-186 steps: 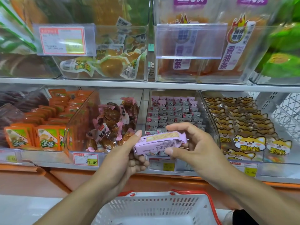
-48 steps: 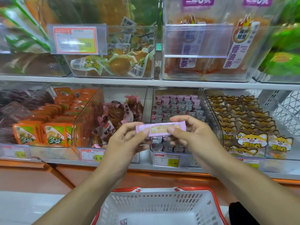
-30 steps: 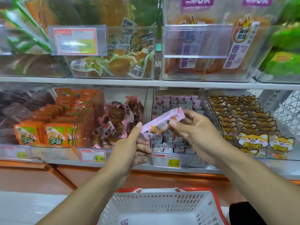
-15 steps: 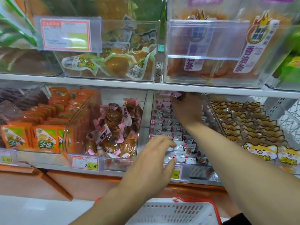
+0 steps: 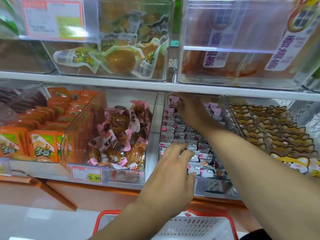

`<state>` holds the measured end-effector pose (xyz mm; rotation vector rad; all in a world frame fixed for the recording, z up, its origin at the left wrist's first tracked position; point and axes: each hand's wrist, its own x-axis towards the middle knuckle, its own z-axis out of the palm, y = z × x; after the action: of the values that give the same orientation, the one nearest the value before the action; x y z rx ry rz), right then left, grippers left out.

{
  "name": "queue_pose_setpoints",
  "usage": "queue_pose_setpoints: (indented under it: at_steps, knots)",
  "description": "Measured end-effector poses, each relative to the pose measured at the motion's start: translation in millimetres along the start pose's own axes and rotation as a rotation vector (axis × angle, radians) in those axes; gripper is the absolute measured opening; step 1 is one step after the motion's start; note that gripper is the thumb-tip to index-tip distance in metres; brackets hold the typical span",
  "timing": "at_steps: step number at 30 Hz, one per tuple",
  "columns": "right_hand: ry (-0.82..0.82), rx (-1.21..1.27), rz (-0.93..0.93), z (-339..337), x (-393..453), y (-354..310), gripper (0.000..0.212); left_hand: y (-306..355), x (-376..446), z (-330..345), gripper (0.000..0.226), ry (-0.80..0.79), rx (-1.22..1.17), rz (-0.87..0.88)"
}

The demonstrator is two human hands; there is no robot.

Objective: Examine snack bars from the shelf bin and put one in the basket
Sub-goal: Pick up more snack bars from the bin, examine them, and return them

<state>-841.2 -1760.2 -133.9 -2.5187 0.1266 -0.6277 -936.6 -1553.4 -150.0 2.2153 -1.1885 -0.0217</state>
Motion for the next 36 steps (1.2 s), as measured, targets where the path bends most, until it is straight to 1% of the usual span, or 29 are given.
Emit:
queue_pose_setpoints:
  at_steps: [2, 4, 7, 11, 15, 18, 21, 23, 24, 25, 26, 27, 28, 30, 31, 32, 34, 36]
  knots:
    - [-0.039, -0.111, -0.009, 3.6, -0.7, 1.5, 0.051, 1.3, -2.0, -0.6, 0.047, -0.005, 0.010, -0.005]
    - [-0.015, -0.162, 0.027, 6.2, -0.3, 5.8, 0.055, 2.1, -3.9, -0.7, 0.048, -0.019, 0.025, 0.000]
    - [0.037, -0.219, 0.097, 7.0, 4.6, 11.0, 0.047, 1.8, -6.6, -1.6, 0.051, -0.026, 0.027, 0.007]
    - [-0.029, -0.322, 0.142, 7.1, 9.4, 14.2, 0.045, 1.1, -8.6, -4.1, 0.051, -0.028, 0.016, 0.034]
    - [-0.019, -0.342, 0.204, 6.6, 15.5, 7.9, 0.023, -0.4, -11.0, -10.5, 0.050, -0.013, -0.001, 0.039]
    - [-0.030, -0.365, 0.296, 7.6, 21.7, 1.7, 0.016, -2.3, -12.9, -17.8, 0.048, 0.002, -0.018, 0.055]
    - [0.056, -0.386, 0.295, 8.4, 23.5, -2.8, 0.013, -5.4, -15.7, -26.4, 0.045, 0.010, -0.024, 0.070]
    - [0.100, -0.404, 0.279, 2.0, 21.2, -5.0, 0.020, -6.7, -15.6, -31.9, 0.038, 0.040, -0.053, 0.078]
    - [0.084, -0.414, 0.259, -1.8, 18.8, -5.1, 0.022, -6.6, -15.3, -34.4, 0.035, 0.060, -0.062, 0.077]
    - [0.046, -0.405, 0.273, -5.0, 16.2, -7.3, 0.026, -6.2, -15.1, -36.7, 0.032, 0.087, -0.067, 0.072]
    - [0.046, -0.398, 0.299, -7.9, 13.7, -8.2, 0.028, -5.7, -14.7, -38.6, 0.030, 0.110, -0.073, 0.066]
    - [0.109, -0.343, 0.318, -11.5, 9.8, -9.5, 0.027, -4.8, -14.3, -39.6, 0.028, 0.128, -0.082, 0.058]
    - [0.241, -0.177, 0.340, -14.9, 3.5, -14.3, 0.023, -3.4, -14.4, -40.3, 0.026, 0.146, -0.101, 0.041]
    - [0.566, 0.258, 0.442, -22.8, -11.1, -32.6, 0.025, -0.6, -14.7, -41.5, 0.022, 0.190, -0.213, -0.043]
    - [0.670, 0.463, 0.508, -27.9, -20.2, -41.3, 0.025, 0.9, -14.6, -42.9, 0.020, 0.209, -0.322, -0.123]
    - [0.696, 0.605, 0.587, -33.2, -30.4, -52.0, 0.021, 2.0, -13.8, -45.6, 0.019, 0.225, -0.461, -0.221]
    - [0.597, 0.856, 0.701, -42.9, -55.2, -70.0, 0.008, -0.1, -10.8, -53.7, 0.018, 0.280, -0.733, -0.419]
    - [0.490, 1.132, 0.738, -50.0, -80.6, -88.9, 0.012, -5.7, -9.2, -63.3, 0.019, 0.313, -0.886, -0.552]
